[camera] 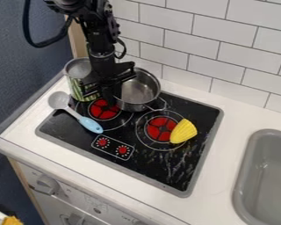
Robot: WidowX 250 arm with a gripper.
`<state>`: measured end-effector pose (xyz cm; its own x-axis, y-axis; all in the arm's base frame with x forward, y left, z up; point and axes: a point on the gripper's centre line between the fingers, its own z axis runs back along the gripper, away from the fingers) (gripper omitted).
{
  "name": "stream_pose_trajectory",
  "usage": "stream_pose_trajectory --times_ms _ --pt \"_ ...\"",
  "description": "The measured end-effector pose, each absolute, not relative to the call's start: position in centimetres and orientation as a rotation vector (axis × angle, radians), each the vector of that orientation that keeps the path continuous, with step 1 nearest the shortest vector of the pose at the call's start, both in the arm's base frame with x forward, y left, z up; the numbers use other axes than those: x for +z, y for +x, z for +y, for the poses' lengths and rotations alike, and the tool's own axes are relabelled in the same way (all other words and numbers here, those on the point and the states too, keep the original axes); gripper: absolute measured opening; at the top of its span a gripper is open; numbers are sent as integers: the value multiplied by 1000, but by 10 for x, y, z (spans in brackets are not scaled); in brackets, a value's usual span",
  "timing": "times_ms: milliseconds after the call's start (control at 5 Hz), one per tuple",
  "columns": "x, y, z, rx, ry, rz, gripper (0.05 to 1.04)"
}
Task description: Move the silver pot on the upper left side of the stove
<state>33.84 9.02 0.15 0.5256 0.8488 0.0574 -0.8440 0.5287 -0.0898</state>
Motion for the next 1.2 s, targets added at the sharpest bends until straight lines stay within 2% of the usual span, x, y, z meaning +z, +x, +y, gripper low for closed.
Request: stream_pose_trajectory --times_ms 200,400,800,1000,1200 --pt "-4 336 88 995 -48 -86 104" --pt "-11 332 85 988 -14 -48 284" --pt "-11 332 80 998 3 -42 873" --pt "5 336 74 996 7 -81 1012" --pt "35 337 73 1029 9 -164 1008"
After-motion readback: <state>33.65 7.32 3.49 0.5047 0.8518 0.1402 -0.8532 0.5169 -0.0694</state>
